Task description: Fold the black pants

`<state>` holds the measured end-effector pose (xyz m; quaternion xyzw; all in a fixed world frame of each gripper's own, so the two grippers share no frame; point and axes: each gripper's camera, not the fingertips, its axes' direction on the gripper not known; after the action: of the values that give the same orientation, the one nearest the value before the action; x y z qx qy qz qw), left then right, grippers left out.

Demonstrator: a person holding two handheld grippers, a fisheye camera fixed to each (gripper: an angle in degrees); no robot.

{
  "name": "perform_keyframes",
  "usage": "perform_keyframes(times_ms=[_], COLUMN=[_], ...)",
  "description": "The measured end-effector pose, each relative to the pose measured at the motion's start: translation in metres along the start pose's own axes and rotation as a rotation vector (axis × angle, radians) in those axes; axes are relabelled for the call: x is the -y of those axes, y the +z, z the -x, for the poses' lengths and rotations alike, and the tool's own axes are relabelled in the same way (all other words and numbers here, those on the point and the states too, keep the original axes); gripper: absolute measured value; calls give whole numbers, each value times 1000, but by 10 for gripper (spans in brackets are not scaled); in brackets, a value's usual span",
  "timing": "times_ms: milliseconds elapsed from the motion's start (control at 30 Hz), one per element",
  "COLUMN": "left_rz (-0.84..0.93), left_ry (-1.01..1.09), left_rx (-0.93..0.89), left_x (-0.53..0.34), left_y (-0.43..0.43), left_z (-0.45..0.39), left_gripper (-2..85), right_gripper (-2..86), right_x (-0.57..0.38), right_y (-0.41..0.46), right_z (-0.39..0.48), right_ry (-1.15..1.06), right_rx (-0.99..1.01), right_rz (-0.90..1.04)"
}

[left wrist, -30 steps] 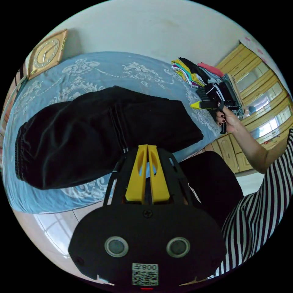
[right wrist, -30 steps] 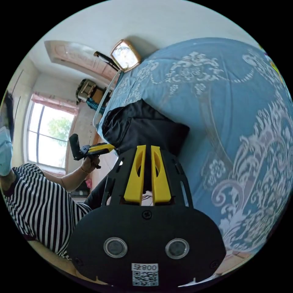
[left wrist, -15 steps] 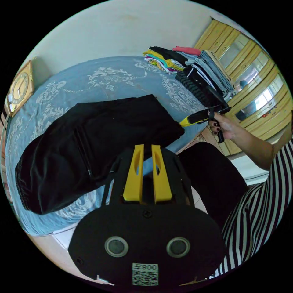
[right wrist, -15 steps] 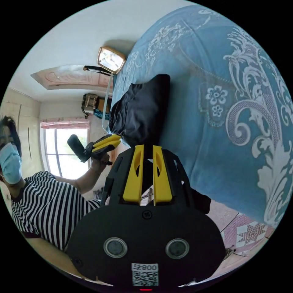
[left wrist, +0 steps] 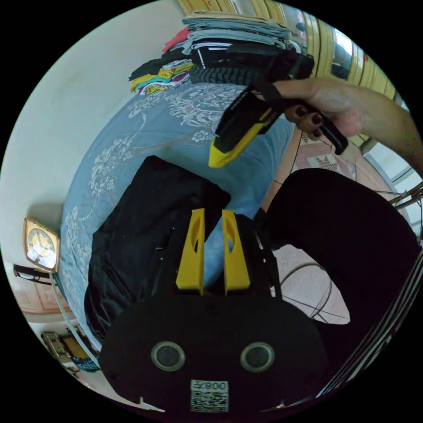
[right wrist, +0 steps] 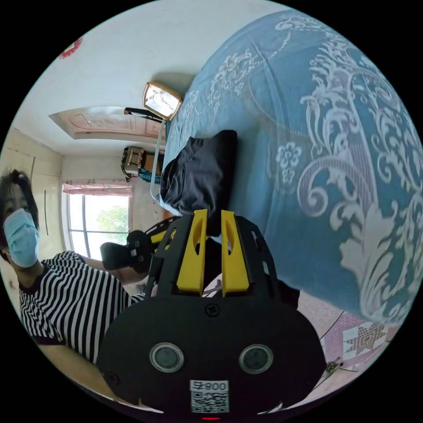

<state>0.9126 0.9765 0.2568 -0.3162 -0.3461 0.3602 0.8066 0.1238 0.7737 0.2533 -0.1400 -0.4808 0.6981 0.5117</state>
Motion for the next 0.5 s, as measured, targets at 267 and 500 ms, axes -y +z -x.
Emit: perform_keyframes(times_ms=[267,500], left_rz=[-39,-76], left_ry=[-8,-29], left_rx=[36,-13], left_x=[-6,-20], left_y=[-26,-44], left_z=[-16,0], left_gripper=[29,27], right_gripper=[83,40], right_x=[80,93], right_y=[6,14], right_z=[-4,0], right_ry=[30,64], right_rx=[-35,53], right_rz=[2,46])
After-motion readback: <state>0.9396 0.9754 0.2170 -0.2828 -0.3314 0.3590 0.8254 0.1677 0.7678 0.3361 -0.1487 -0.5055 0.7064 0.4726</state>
